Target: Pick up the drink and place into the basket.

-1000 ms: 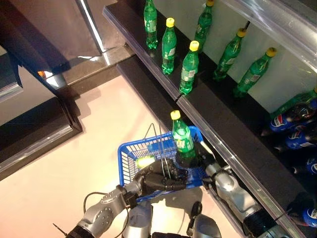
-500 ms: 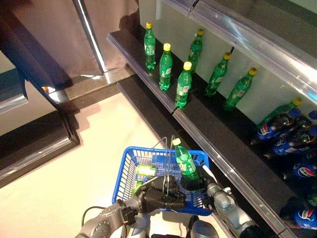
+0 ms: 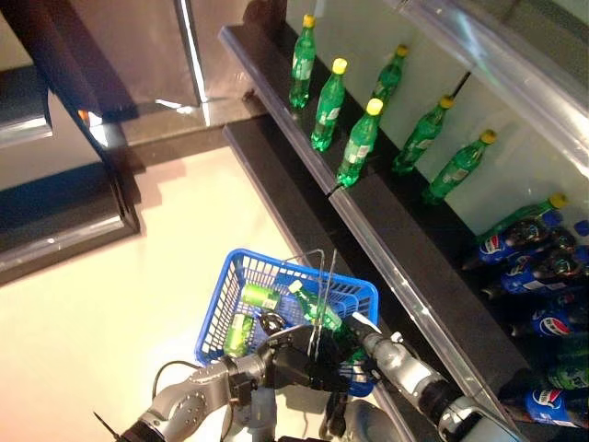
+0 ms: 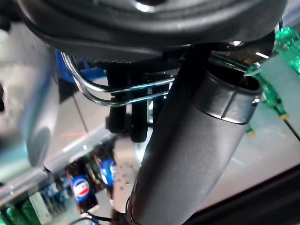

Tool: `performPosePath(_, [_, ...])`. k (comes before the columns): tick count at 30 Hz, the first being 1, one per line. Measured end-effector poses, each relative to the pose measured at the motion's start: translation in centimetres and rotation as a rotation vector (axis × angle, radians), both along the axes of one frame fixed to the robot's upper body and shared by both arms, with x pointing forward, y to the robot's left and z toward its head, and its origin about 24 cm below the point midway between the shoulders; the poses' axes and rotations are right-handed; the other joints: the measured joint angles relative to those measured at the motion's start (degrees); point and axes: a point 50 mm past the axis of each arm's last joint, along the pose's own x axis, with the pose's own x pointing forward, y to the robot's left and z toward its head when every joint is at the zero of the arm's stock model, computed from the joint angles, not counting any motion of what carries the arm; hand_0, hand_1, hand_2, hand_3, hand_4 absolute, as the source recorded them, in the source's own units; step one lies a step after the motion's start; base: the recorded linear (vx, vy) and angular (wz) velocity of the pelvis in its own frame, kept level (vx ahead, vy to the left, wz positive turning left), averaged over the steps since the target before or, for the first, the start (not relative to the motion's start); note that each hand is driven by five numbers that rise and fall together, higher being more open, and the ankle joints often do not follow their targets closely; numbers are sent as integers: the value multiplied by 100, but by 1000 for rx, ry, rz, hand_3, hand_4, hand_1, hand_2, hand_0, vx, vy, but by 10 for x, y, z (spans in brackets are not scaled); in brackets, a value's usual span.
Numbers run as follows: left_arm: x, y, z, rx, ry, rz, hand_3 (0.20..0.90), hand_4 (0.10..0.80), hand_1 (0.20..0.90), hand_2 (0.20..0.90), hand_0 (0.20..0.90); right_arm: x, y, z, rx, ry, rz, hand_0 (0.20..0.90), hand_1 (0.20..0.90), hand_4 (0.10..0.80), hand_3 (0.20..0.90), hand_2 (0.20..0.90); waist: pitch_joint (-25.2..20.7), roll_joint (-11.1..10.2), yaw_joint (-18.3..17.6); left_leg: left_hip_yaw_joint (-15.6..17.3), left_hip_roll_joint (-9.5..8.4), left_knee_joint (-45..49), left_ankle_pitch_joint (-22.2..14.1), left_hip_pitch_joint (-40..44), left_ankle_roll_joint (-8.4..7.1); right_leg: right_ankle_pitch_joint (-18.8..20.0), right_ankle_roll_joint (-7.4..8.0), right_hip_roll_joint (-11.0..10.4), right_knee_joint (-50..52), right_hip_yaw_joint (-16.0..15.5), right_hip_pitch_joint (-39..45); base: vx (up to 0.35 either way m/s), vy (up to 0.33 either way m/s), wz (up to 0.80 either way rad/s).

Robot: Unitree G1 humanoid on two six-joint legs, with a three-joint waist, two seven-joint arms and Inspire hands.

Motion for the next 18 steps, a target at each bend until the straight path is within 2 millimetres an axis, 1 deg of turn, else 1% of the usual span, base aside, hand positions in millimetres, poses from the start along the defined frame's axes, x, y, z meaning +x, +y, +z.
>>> performPosePath(2, [4, 4, 3, 18, -15, -3, 200, 100, 300, 300, 300, 4, 3, 1, 35, 24, -29, 300, 300, 100, 200, 300, 68, -14, 113, -28, -15, 38, 13, -98, -3, -5, -8, 0, 46, -16, -81, -75, -91, 7])
performPosePath(3, [9, 6, 7, 32, -31, -8, 200, 100, 300, 300, 300, 10, 7, 4, 60, 32, -43, 300, 300, 100, 200, 300, 152, -52, 154, -74, -31, 70, 13, -164, -3, -6, -9, 1, 52, -37, -121, -56, -82, 10])
performPosePath(8, [20, 8, 17, 34, -56, -2, 200, 100, 300, 300, 300, 20, 11, 13, 60, -3, -8, 300, 300, 100, 200, 300, 273, -109, 313, -185, -81, 121, 0, -338, 9, -34, -2, -11, 22, -160, -172, 10, -64, 14])
performPosePath(11, [22, 9, 20, 3, -42, 15, 200, 100, 300, 300, 300, 27, 15, 20, 3, -43, 53, 300, 300, 100, 200, 300, 309, -159, 382, -217, -105, 242, -75, -387, -4, -65, 4, -9, 32, -183, -136, 10, -22, 5])
performPosePath(13, [22, 9, 21, -14, -30, 18, 200, 100, 300, 300, 300, 29, 17, 22, -25, -49, 72, 300, 300, 100, 200, 300, 314, -166, 434, -219, -115, 296, -115, -396, 10, -67, 1, -9, 34, -182, -117, 17, -6, 0])
performPosePath(14, [22, 8, 21, -30, -21, 21, 200, 100, 300, 300, 300, 32, 21, 24, -56, -47, 94, 300, 300, 100, 200, 300, 327, -182, 457, -230, -120, 344, -144, -398, 20, -69, -4, -7, 36, -186, -91, 0, 0, 0])
performPosePath(16, [23, 6, 23, -57, -11, 19, 200, 100, 300, 300, 300, 35, 28, 26, -67, -21, 106, 300, 300, 100, 200, 300, 331, -188, 481, -252, -142, 359, -165, -398, 25, -89, 13, -12, 30, -188, -62, 14, 5, 8])
performPosePath(18, [24, 2, 29, -110, -6, 15, 200, 100, 300, 300, 300, 34, 33, 23, -76, 25, 117, 300, 300, 100, 200, 300, 335, -181, 579, -260, -168, 356, -177, -397, 23, -116, 47, -30, 30, -188, -57, 7, 17, 7])
